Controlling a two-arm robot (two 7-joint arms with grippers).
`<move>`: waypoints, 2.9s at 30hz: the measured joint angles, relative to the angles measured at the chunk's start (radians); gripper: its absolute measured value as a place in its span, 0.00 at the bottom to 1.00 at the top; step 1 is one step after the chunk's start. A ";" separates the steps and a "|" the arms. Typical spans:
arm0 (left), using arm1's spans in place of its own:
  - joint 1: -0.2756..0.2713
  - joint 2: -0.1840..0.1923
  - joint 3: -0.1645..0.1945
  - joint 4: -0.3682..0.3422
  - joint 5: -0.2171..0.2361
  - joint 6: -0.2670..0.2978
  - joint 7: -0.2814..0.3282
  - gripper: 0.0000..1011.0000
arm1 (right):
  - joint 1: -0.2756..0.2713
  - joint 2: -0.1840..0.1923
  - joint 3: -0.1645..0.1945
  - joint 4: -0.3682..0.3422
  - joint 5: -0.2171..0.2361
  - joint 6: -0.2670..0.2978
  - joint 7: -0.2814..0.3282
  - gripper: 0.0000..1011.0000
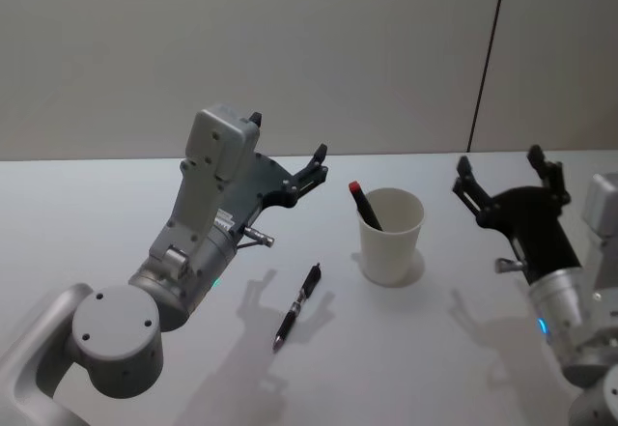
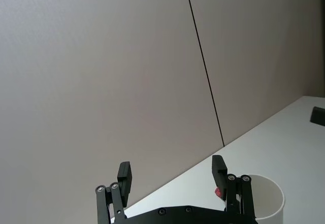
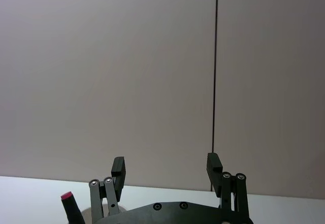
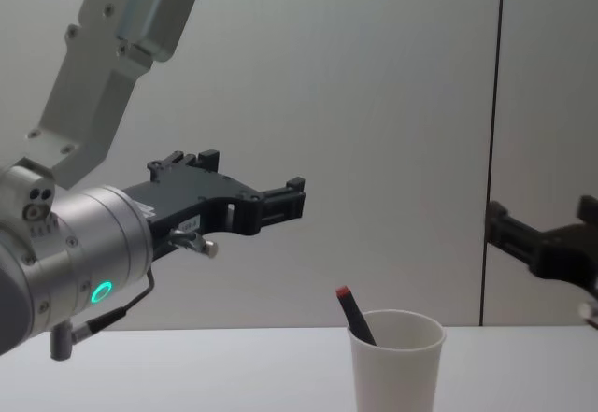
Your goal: Place the pen into the pen holder.
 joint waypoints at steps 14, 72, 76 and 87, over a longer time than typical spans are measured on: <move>0.000 0.000 0.000 0.000 0.000 0.000 0.000 1.00 | -0.102 0.043 0.026 -0.112 0.032 0.051 -0.044 0.99; 0.068 0.009 -0.031 -0.079 -0.247 0.264 0.095 1.00 | -0.162 0.069 0.043 -0.173 0.051 0.079 -0.068 0.99; 0.070 0.004 -0.034 -0.072 -0.288 0.313 0.095 1.00 | -0.162 0.069 0.043 -0.173 0.051 0.079 -0.068 0.99; 0.057 -0.010 -0.031 -0.024 -0.333 0.415 0.025 1.00 | -0.162 0.069 0.043 -0.173 0.051 0.079 -0.068 0.99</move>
